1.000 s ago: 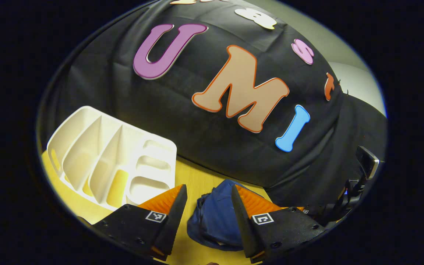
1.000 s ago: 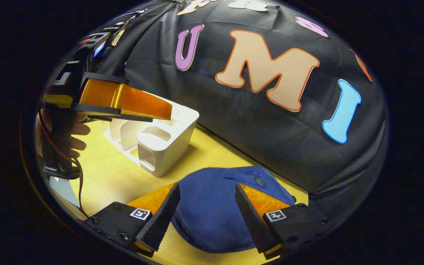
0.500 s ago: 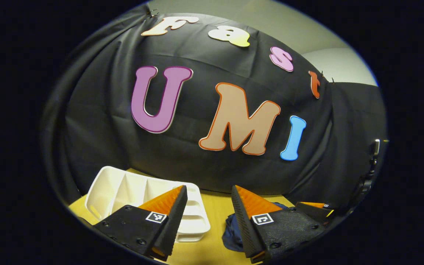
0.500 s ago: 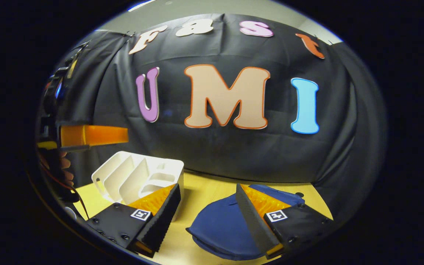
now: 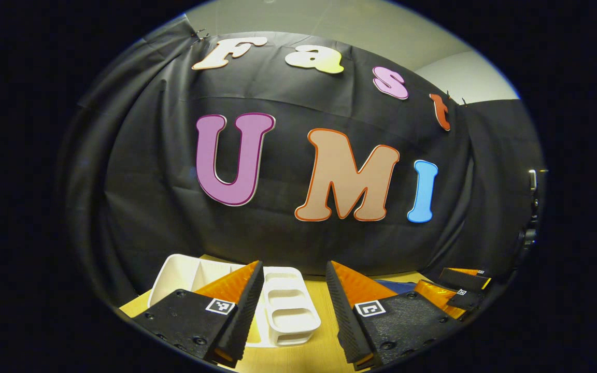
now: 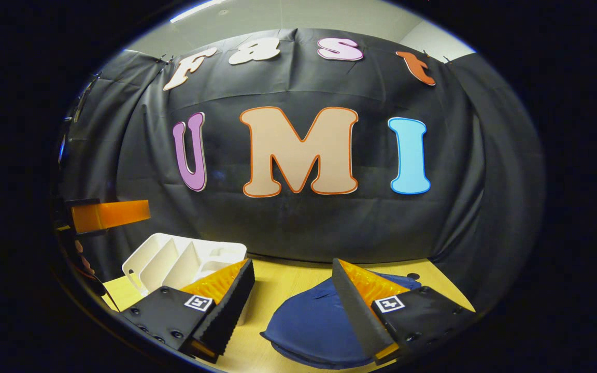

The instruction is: Open the schoolbag, grab two books from the bookshelf and put them into the schoolbag.

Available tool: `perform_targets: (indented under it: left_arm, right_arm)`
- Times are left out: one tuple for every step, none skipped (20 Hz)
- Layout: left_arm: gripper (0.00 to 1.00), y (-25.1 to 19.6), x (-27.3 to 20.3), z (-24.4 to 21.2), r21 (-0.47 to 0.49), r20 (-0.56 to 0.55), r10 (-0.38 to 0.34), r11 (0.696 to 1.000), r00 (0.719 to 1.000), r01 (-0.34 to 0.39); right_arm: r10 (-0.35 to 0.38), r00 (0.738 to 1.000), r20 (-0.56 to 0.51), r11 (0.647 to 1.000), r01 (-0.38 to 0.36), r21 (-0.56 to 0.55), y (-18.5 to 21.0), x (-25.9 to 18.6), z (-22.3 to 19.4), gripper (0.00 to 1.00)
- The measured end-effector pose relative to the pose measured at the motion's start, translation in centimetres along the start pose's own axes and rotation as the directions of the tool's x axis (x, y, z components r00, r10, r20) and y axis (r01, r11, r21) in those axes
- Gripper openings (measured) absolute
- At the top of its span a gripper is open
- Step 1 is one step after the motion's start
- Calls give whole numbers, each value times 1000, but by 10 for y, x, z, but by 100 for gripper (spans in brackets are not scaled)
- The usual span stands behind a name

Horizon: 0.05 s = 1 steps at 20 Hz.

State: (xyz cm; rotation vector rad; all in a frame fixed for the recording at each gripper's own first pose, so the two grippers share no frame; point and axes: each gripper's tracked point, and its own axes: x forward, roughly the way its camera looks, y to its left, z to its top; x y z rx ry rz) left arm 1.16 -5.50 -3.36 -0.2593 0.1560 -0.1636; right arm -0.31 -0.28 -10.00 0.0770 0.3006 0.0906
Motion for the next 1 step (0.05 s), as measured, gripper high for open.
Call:
perform_targets:
  left_arm:
    - [69, 1, -1, 1, -1, 0, 2, 1000, 1000, -2]
  right_arm:
    - [2, 1000, -2, 1000, -2, -5, 0, 0, 0, 97]
